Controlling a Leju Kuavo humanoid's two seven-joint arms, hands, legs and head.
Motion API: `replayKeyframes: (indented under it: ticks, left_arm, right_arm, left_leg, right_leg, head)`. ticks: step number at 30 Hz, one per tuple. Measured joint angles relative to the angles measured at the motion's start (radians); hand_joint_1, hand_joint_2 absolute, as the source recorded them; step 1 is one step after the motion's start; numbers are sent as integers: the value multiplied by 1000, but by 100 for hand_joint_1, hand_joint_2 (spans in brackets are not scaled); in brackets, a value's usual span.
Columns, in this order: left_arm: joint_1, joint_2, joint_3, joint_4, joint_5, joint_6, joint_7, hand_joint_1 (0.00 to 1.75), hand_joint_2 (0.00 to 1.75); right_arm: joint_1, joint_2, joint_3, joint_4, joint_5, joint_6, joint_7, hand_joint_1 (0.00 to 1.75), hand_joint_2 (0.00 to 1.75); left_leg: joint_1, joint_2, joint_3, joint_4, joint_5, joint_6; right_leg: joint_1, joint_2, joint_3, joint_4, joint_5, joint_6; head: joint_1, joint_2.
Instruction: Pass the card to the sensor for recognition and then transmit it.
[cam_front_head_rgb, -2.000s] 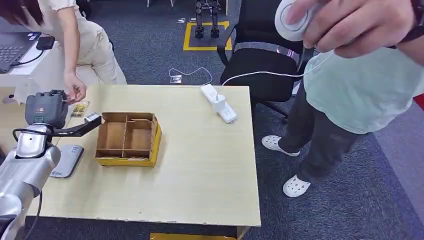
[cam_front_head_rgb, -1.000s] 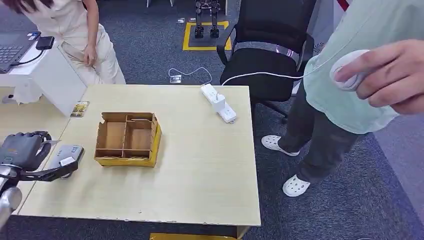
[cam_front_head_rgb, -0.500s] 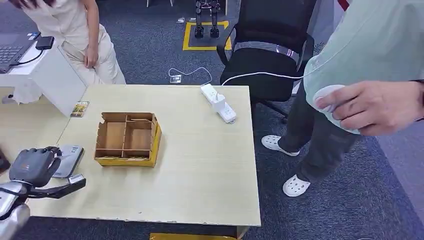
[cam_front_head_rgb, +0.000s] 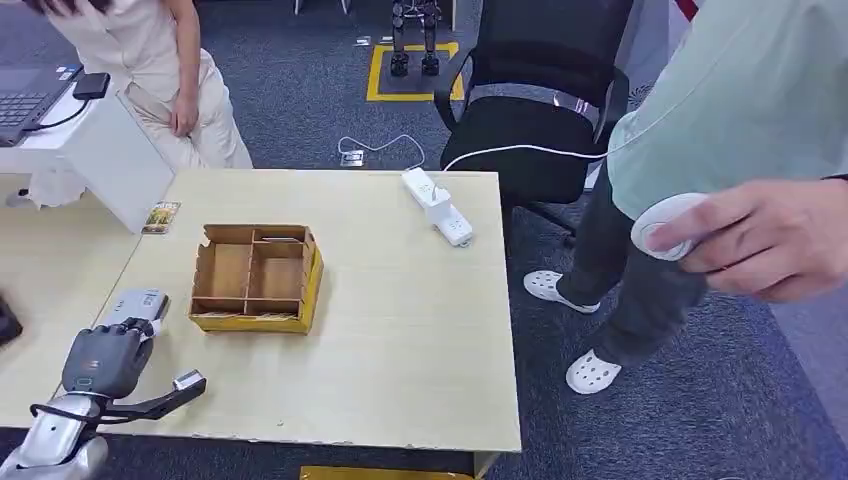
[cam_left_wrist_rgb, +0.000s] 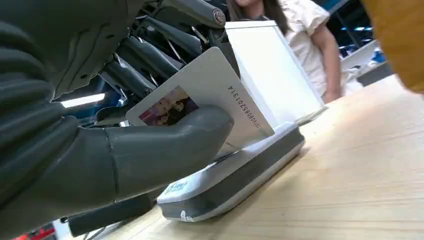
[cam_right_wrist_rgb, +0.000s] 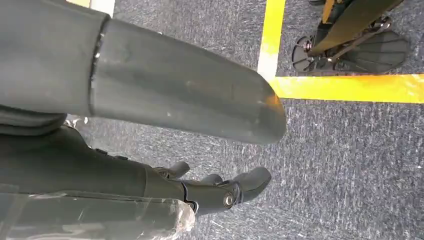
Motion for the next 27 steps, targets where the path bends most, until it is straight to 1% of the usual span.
replayKeyframes:
  ticks: [2,4,8,14,18,23,27]
  left_arm:
    - [-9,-2,0,18,-31,26,39,175,175]
    - [-19,-2,8,26,-30,36,54,175,175]
    - [-31,-1,45,26,-11,40,54,175,175]
    - [-40,9,97,26,-7,22,54,175,175]
    - [-44,17,109,26,-31,-13,53,175,175]
    - [-44,19,109,38,-57,-90,28,175,175]
    - [-39,19,107,64,-67,-129,13,175,175]
  right_arm:
    - [0,0,-2,0,0,-1,0,0,0]
    - [0,0,-5,0,0,-3,3,0,0]
    - [1,0,-13,0,0,-7,10,0,0]
    - [1,0,-18,0,-2,-8,18,0,0]
    - [0,0,-22,0,-2,-8,18,0,0]
    - [0,0,-23,0,2,-6,14,0,0]
    - [1,0,-24,0,2,-6,9,0,0]
  left_leg:
    - [0,0,0,0,0,0]
    - [0,0,0,0,0,0]
    - [0,0,0,0,1,0]
    - [0,0,0,0,1,0]
    - [0,0,-1,0,1,0]
    - [0,0,-1,0,1,0]
    - [0,0,0,0,1,0]
  right_leg:
    - [0,0,0,0,0,0]
    - [0,0,0,0,0,0]
    - [0,0,0,0,0,0]
    - [0,0,0,0,0,0]
    - [0,0,0,0,0,0]
    - [0,0,0,0,0,0]
    - [0,0,0,0,0,0]
  head:
    - [0,0]
    - [0,0]
    - [0,0]
    - [0,0]
    - [-1,0]
    - [0,0]
    - [0,0]
